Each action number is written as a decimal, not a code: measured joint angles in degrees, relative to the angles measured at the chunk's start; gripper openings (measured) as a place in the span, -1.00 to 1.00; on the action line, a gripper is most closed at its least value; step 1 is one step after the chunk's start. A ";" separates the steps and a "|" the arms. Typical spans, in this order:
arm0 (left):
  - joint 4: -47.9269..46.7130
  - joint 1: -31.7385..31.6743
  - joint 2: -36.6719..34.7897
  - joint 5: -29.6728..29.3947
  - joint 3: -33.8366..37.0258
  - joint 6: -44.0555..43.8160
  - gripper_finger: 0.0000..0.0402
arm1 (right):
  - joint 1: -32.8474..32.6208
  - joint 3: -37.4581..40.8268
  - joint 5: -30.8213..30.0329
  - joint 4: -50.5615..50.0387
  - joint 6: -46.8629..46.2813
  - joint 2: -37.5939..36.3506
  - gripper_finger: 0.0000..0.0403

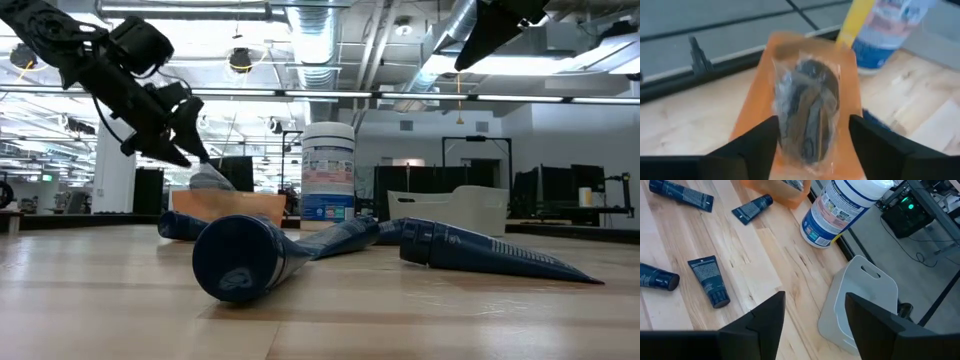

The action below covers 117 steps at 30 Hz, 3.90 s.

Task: Pick & Place Travel size toiletries
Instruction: Put the hair brush into the orange bin, then put the shaving cream into the gray bin

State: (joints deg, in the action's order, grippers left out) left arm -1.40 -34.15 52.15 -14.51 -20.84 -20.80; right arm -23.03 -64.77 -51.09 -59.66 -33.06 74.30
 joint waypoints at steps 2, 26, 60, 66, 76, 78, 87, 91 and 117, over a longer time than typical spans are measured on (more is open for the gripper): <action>0.25 0.00 -1.35 -0.50 -0.02 0.26 0.27 | 0.00 0.00 0.00 0.13 0.00 0.02 -0.01; 7.51 0.33 10.18 -5.85 -0.04 0.43 -0.99 | 0.00 -0.02 0.01 1.88 0.00 0.04 -0.08; 16.07 4.95 12.29 -1.45 -5.74 -0.48 -0.65 | 0.00 0.06 0.07 2.18 0.04 0.04 -0.03; 18.79 10.92 0.05 10.23 -6.14 0.80 -0.42 | 0.78 7.22 2.68 15.24 10.01 0.04 0.14; 18.71 30.77 -16.95 7.13 -6.14 11.94 -0.73 | 2.59 26.26 19.87 59.69 30.27 0.04 0.16; 18.49 35.03 -17.80 3.22 -6.13 15.14 -0.87 | 3.74 28.82 22.92 65.27 30.92 0.04 0.17; 18.33 47.54 -16.88 -9.49 -0.53 19.26 -0.99 | 7.91 34.50 29.03 72.02 31.80 0.07 0.32; 19.70 49.76 -17.26 -9.49 3.45 18.60 -0.99 | 9.46 34.66 30.28 73.72 33.25 2.75 0.35; 21.87 51.12 -38.29 -7.16 20.46 16.95 -1.00 | 19.45 33.97 42.31 89.19 35.14 25.50 0.35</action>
State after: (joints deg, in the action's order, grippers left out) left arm 20.47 16.97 13.85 -21.67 -0.38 -3.85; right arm -3.57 -30.80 -8.78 29.53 2.08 99.80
